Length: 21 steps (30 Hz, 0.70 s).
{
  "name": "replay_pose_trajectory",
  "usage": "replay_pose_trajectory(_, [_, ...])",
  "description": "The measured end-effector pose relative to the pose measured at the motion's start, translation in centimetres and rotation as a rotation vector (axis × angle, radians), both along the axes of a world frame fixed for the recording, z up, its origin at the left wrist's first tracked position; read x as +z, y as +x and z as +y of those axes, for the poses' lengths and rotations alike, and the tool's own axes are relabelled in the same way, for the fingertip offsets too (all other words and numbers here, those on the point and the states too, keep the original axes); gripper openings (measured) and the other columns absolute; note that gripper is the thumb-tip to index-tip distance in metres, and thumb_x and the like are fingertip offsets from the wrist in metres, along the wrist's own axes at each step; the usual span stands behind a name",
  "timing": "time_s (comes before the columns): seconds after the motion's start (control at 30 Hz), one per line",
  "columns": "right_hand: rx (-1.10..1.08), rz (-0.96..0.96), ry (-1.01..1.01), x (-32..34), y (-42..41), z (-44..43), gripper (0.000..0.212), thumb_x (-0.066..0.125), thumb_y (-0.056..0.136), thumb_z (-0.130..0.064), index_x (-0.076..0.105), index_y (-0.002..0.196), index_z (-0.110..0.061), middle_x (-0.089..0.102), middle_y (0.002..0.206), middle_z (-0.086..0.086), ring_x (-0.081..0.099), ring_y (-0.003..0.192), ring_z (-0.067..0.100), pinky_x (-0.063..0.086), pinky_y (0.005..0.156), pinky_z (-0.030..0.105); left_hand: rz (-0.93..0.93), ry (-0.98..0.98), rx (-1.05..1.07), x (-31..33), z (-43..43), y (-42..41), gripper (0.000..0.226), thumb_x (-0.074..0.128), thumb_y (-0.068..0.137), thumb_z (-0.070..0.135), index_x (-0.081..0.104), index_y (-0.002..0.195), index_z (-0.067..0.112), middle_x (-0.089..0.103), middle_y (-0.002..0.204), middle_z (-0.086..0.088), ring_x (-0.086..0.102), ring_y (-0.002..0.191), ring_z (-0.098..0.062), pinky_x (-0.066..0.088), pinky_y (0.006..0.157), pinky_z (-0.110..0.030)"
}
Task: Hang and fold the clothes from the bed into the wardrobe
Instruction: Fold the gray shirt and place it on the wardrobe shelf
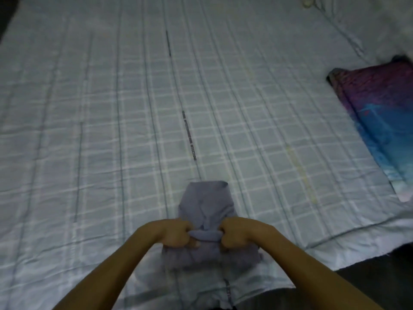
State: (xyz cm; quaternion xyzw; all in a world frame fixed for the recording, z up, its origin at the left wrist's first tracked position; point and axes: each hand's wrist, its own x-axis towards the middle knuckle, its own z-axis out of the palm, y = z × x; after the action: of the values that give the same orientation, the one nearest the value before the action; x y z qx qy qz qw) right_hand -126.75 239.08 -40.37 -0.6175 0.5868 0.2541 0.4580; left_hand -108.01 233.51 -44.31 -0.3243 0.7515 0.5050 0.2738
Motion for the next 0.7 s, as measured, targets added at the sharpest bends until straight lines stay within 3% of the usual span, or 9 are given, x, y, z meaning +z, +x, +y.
replay_pose_trajectory(0.1, [-0.119,0.144,-0.58,0.7,-0.8,-2.6,0.027,0.055,0.087,-0.028,0.061,0.109,-0.013,0.064,0.111,0.009,0.06,0.101,0.03,0.041,0.078,0.03,0.097,-0.379,0.275,1.3,-3.0,-0.9,0.023,0.058,0.09,0.031,0.065,0.105,0.015,0.065,0.112,-0.008,0.059,0.102,-0.024,0.045,0.085,-0.032])
replay_pose_trajectory(0.2, [-0.34,0.11,-1.129,-1.5,-1.2,-4.3,0.03,0.062,0.079,-0.017,0.062,0.109,-0.01,0.063,0.111,0.014,0.057,0.102,0.033,0.044,0.086,0.04,0.252,-0.862,0.618,0.6,-4.3,-1.8,0.035,0.056,0.091,0.023,0.056,0.125,0.014,0.058,0.119,-0.014,0.054,0.106,-0.032,0.044,0.09,-0.04])
replay_pose_trajectory(0.27, [-0.359,0.044,-1.122,-4.5,-1.0,-4.3,0.038,0.069,0.072,-0.012,0.061,0.108,-0.007,0.061,0.11,0.018,0.059,0.098,0.036,0.049,0.082,0.043,0.29,-0.898,0.666,-1.6,-4.0,-1.8,0.045,0.055,0.088,0.026,0.051,0.129,0.008,0.056,0.12,-0.019,0.055,0.105,-0.037,0.044,0.089,-0.044])
replay_pose_trajectory(0.33, [-0.259,0.004,-1.021,-7.8,-0.6,-3.2,0.047,0.078,0.066,-0.016,0.061,0.109,-0.007,0.062,0.108,0.021,0.062,0.093,0.038,0.055,0.077,0.045,0.262,-0.854,0.508,-4.5,-2.7,-1.6,0.059,0.046,0.08,0.039,0.051,0.128,0.005,0.057,0.118,-0.021,0.058,0.102,-0.04,0.047,0.084,-0.046])
replay_pose_trajectory(0.43, [-0.122,0.044,-0.832,-12.6,-0.2,-1.5,0.086,0.085,0.047,-0.041,0.053,0.121,-0.013,0.062,0.117,0.022,0.063,0.106,0.038,0.055,0.08,0.052,0.134,-0.82,0.228,-9.1,-0.9,-1.3,0.081,0.042,0.065,0.056,0.044,0.13,0.008,0.056,0.122,-0.024,0.058,0.107,-0.041,0.049,0.08,-0.047])
replay_pose_trajectory(0.5, [-0.017,0.115,-0.781,-14.0,0.1,-0.8,0.116,0.081,0.033,-0.062,0.043,0.133,-0.016,0.056,0.132,0.019,0.055,0.12,0.035,0.047,0.09,0.054,0.082,-0.85,0.129,-10.5,-0.2,-1.3,0.099,0.045,0.058,0.069,0.037,0.137,0.01,0.048,0.132,-0.03,0.049,0.119,-0.043,0.046,0.086,-0.055])
replay_pose_trajectory(0.57, [0.061,0.131,-0.788,-15.8,-0.4,-0.9,0.129,0.078,0.031,-0.069,0.035,0.141,-0.018,0.045,0.143,0.018,0.042,0.132,0.036,0.035,0.101,0.059,0.051,-0.887,0.065,-12.1,0.1,-1.9,0.117,0.059,0.049,0.076,0.031,0.143,0.013,0.037,0.142,-0.03,0.031,0.132,-0.042,0.035,0.096,-0.063])
replay_pose_trajectory(0.63, [0.052,0.077,-0.83,-17.2,-1.4,-1.4,0.124,0.072,0.042,-0.074,0.03,0.145,-0.019,0.031,0.15,0.018,0.025,0.139,0.036,0.018,0.111,0.061,0.077,-0.906,0.075,-13.1,0.0,-2.7,0.122,0.065,0.048,0.074,0.025,0.147,0.014,0.029,0.147,-0.029,0.018,0.139,-0.04,0.023,0.101,-0.067])
replay_pose_trajectory(0.7, [0.043,0.006,-0.889,-18.1,-2.6,-2.7,0.111,0.054,0.059,-0.081,0.027,0.148,-0.019,0.02,0.155,0.018,0.015,0.143,0.036,0.005,0.113,0.058,0.107,-0.931,0.133,-13.8,-0.7,-3.6,0.115,0.05,0.059,0.077,0.016,0.15,0.015,0.024,0.15,-0.025,0.013,0.141,-0.039,0.016,0.102,-0.067])
